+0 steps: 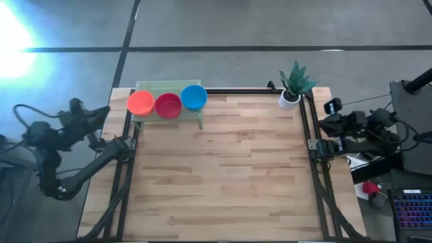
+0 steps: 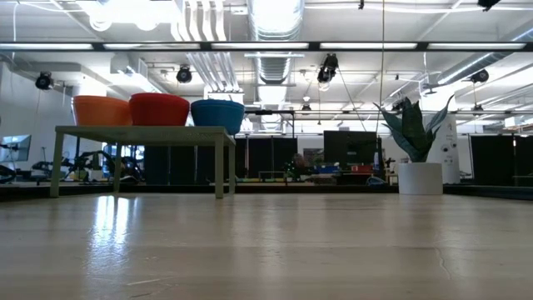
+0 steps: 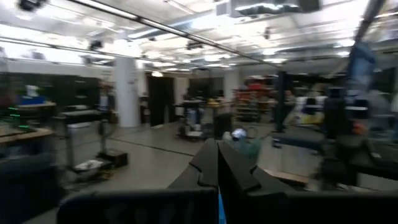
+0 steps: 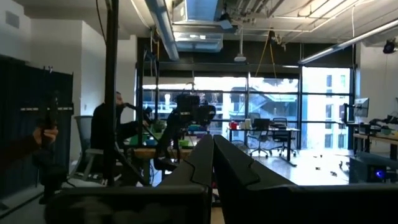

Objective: Pick & Place Mini bowls
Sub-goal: Return to Home Position

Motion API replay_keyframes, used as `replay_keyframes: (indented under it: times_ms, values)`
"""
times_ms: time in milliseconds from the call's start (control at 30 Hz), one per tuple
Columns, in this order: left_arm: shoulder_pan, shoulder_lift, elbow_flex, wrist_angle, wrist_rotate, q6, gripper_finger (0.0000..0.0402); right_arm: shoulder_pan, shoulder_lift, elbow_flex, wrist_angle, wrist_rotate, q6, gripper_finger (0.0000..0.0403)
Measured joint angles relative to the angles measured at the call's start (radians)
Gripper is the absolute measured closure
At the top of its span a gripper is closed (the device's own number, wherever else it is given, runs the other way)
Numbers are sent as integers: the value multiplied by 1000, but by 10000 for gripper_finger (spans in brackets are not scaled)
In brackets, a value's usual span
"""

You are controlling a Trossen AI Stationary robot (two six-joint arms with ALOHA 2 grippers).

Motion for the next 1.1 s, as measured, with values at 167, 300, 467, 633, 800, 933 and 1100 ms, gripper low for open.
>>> replay_keyframes:
  times_ms: [167, 300, 467, 633, 800, 933, 1100]
  values:
    - [0, 0, -119, 110, 87, -14, 401, 0, 0, -90, 66, 0, 1, 394]
    - [0, 0, -212, 201, 105, -14, 401, 0, -1, -128, 94, 1, -4, 394]
    - [0, 0, -341, 347, 198, -50, 402, 0, -1, -159, 126, 0, -1, 394]
    - [0, 0, -468, 488, 280, -110, 402, 0, -2, -192, 143, 1, 2, 394]
    - [0, 0, -579, 594, 350, -119, 402, 0, -2, -230, 175, -1, 1, 394]
    - [0, 0, -649, 650, 422, -150, 402, 0, -2, -280, 211, -34, 3, 394]
    - [0, 0, -713, 690, 487, -165, 402, 0, -2, -354, 284, -59, 24, 394]
